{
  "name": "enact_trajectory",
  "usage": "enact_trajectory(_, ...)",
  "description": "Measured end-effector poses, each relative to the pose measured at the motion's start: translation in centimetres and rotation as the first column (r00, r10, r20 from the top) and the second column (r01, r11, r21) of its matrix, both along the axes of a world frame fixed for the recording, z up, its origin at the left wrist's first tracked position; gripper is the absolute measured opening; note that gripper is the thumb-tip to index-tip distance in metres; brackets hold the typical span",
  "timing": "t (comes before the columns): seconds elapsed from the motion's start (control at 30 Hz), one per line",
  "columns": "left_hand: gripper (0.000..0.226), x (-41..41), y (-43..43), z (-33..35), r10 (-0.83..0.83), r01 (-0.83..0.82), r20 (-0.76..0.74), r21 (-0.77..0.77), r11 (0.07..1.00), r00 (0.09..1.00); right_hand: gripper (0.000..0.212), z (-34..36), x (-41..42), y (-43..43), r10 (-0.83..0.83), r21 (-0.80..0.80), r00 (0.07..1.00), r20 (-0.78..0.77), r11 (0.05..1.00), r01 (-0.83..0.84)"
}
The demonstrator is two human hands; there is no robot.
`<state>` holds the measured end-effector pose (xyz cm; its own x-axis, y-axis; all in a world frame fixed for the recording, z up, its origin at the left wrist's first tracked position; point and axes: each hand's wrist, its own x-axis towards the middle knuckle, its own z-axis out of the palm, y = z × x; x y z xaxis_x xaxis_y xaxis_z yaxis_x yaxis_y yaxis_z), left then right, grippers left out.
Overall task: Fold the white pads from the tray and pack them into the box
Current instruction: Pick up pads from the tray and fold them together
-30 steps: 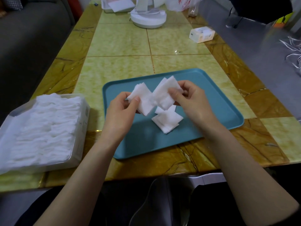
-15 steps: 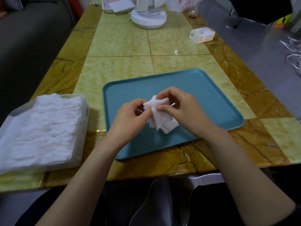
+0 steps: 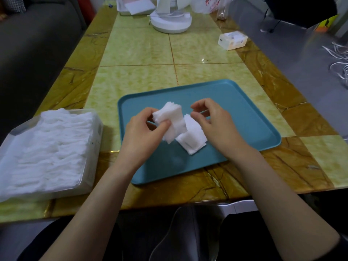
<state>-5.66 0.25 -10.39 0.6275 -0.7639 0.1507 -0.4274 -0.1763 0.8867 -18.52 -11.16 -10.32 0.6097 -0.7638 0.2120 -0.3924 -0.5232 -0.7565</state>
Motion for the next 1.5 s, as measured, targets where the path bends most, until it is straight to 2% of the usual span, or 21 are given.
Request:
enact_trajectory(0.03, 0.018, 0.1, 0.0, 0.1, 0.029, -0.029, 0.001, -0.001, 1.0, 1.0, 0.027, -0.4, -0.3, -0.4, -0.018, -0.006, 0.991, -0.131, 1.0, 0.017)
enact_trajectory(0.1, 0.016, 0.4, 0.1, 0.1, 0.072, -0.072, 0.018, 0.008, 0.997, 0.997, 0.049, -1.2, -0.8, -0.5, 0.016, -0.005, 0.897, -0.442, 1.0, -0.02)
enact_trajectory(0.13, 0.016, 0.4, 0.1, 0.1, 0.083, -0.084, 0.031, 0.015, 0.996, 0.996, 0.057, -1.4, -1.0, -0.4, 0.034, -0.006, 0.844, -0.535, 0.999, -0.044)
enact_trajectory(0.17, 0.016, 0.4, 0.1, 0.1, 0.09, -0.091, 0.04, 0.021, 0.996, 0.995, 0.064, -1.6, -1.0, -0.3, 0.043, 0.003, 0.828, -0.559, 0.999, -0.049)
enact_trajectory(0.23, 0.012, 0.4, 0.1, 0.0, 0.1, -0.101, 0.036, 0.035, 0.994, 0.994, 0.069, -1.6, -1.0, -0.3, 0.058, 0.069, 0.861, -0.506, 0.997, -0.026)
enact_trajectory(0.33, 0.006, 0.3, 0.2, -0.1, 0.108, -0.11, 0.038, 0.058, 0.992, 0.993, 0.059, -1.2, -0.9, -0.4, 0.057, 0.133, 0.882, -0.468, 0.991, 0.006)
enact_trajectory(0.47, 0.01, 0.4, 0.1, 0.0, 0.115, -0.117, 0.04, 0.071, 0.991, 0.993, 0.04, -1.1, -0.9, -0.5, 0.007, 0.063, 0.883, -0.47, 0.998, 0.025)
enact_trajectory(0.7, 0.018, 0.3, 0.1, 0.0, 0.131, -0.134, 0.047, 0.079, 0.988, 0.99, 0.006, -0.6, -0.9, -1.2, -0.128, -0.038, 0.962, -0.242, 0.992, 0.123)
enact_trajectory(0.83, 0.009, 0.3, 0.1, 0.0, 0.14, -0.144, 0.047, 0.086, 0.986, 0.989, 0.015, -0.3, -1.0, -1.4, -0.121, -0.045, 0.975, -0.186, 0.992, 0.114)
enact_trajectory(0.93, 0.01, 0.3, 0.1, 0.0, 0.138, -0.142, 0.053, 0.083, 0.986, 0.989, 0.015, 0.2, -0.7, -1.2, -0.091, 0.035, 0.994, -0.059, 0.995, 0.093)
enact_trajectory(1.1, 0.007, 0.2, 0.2, -0.1, 0.118, -0.121, 0.035, 0.108, 0.987, 0.992, 0.009, 0.4, -0.5, -0.9, -0.167, 0.039, 0.983, 0.081, 0.986, 0.165)
enact_trajectory(1.33, 0.011, 0.2, 0.0, -0.2, 0.119, -0.12, 0.016, 0.107, 0.987, 0.993, 0.009, -0.1, -0.3, -0.8, -0.103, 0.085, 0.994, -0.021, 0.991, 0.104)
enact_trajectory(1.5, 0.006, 0.2, 0.0, -0.3, 0.108, -0.109, 0.015, 0.126, 0.986, 0.994, 0.008, 0.7, -0.3, -0.5, 0.066, 0.109, 0.991, 0.113, 0.991, -0.078)
